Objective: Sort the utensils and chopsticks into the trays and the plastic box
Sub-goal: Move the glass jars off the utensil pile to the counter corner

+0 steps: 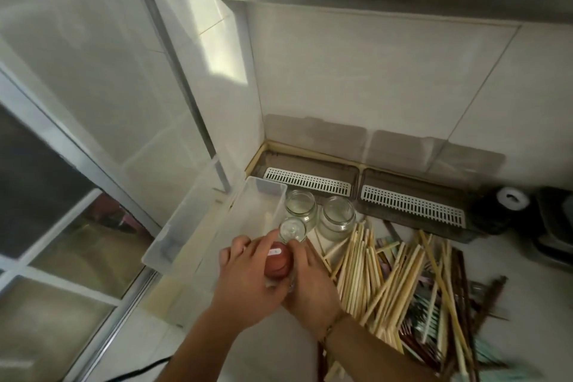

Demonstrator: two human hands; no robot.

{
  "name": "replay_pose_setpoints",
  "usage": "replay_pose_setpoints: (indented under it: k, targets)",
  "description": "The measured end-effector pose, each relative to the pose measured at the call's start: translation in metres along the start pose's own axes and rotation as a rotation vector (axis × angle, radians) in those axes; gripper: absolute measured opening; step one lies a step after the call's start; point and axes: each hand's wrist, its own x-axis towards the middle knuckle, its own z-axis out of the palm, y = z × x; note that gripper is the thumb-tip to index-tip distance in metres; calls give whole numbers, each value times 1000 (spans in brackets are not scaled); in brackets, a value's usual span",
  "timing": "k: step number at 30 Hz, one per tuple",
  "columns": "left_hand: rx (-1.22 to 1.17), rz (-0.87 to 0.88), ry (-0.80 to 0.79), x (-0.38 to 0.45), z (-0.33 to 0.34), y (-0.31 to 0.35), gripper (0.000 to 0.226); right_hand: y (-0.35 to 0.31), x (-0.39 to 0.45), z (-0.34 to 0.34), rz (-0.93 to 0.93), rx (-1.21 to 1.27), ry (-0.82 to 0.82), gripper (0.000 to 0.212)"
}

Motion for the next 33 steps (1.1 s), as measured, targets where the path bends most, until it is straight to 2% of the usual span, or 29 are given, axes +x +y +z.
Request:
replay_pose_setpoints:
  k: [5, 11, 13, 16, 18, 23, 27, 30, 33]
  targets:
    - [-42, -6, -78, 3, 2, -12, 85, -1, 4, 5, 37, 47, 9, 78]
    - [-179, 15, -44, 3, -2, -10, 89, 4, -3, -5, -5, 149, 1, 77]
    - [-300, 48, 23, 0, -7, -4, 85, 3, -10, -17, -15, 209, 9, 76]
    - [-661, 134, 45, -5, -10, 11, 75, 3, -24, -46, -30, 281, 87, 75]
    - [-788, 218, -24, -7, -4, 29, 77, 7, -39, -71, -22, 304, 190, 77]
    - [-806, 333, -185, 0, 31, 98, 81, 34, -88, -135, 75, 301, 408, 79]
    - [-825, 436, -417, 7, 66, 156, 93, 60, -137, -174, 207, 295, 540, 79]
    - [-821, 524, -453, 3, 94, 209, 82, 81, -181, -195, 305, 258, 663, 81]
    - [-821, 556, -566, -6, 118, 263, 81, 102, -222, -209, 418, 240, 762, 79]
